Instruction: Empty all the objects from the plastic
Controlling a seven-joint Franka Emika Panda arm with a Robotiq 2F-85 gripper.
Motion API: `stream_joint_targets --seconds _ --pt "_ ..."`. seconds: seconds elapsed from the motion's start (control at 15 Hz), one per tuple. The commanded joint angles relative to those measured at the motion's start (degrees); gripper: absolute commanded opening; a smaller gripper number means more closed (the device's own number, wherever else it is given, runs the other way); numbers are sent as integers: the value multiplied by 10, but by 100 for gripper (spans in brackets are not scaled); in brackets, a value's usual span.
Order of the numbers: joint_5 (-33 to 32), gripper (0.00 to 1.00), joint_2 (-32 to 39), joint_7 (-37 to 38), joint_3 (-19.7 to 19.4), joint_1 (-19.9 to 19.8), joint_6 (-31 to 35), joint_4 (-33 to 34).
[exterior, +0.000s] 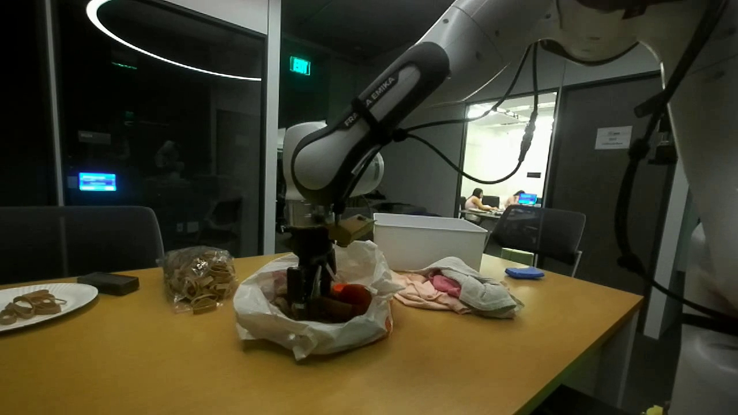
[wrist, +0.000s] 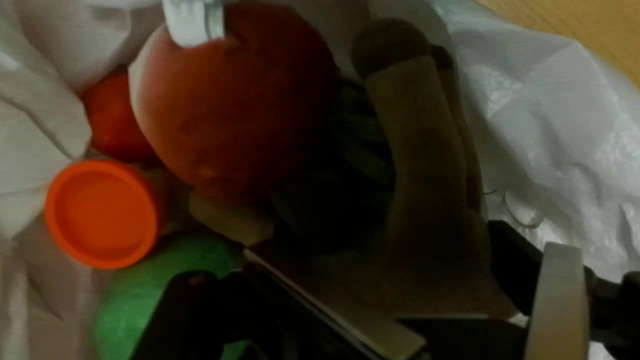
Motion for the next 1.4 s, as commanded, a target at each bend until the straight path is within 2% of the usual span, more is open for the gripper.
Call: stream_joint_targets --seconds 0.0,0.13,0.53,0.6,0.73,0.87,1.0,1.33 --pt "11 66 35 -30 -6 10 -14 43" --pt "15 49 28 -34 -4 11 -33 50" --pt "58 8 -39 -51 -3 1 -97 61" --pt "68 5 -56 -56 -5 -2 -103 57" --pt "75 9 -99 -57 -11 -4 -120 48" --pt "74 8 -152 -58 -18 -6 -150 31" --pt "104 10 -196 -85 -25 -10 -185 21" --pt "140 11 -290 -92 -56 -10 -325 -6"
